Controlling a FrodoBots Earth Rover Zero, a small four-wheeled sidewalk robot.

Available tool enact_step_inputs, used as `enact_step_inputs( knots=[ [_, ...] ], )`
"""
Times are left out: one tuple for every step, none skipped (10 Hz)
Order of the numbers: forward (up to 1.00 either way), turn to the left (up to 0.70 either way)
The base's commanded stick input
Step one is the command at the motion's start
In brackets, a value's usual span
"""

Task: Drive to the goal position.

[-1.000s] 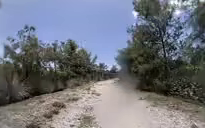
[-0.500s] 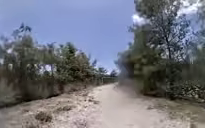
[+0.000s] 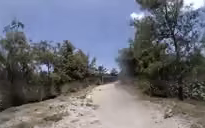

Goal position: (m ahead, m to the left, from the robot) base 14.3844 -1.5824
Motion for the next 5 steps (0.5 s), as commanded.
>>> enact_step_inputs(
  knots=[
    [0.85,0.0],
    [0.85,0.0],
    [0.85,0.0],
    [0.85,0.0],
    [0.85,0.0]
  ],
)
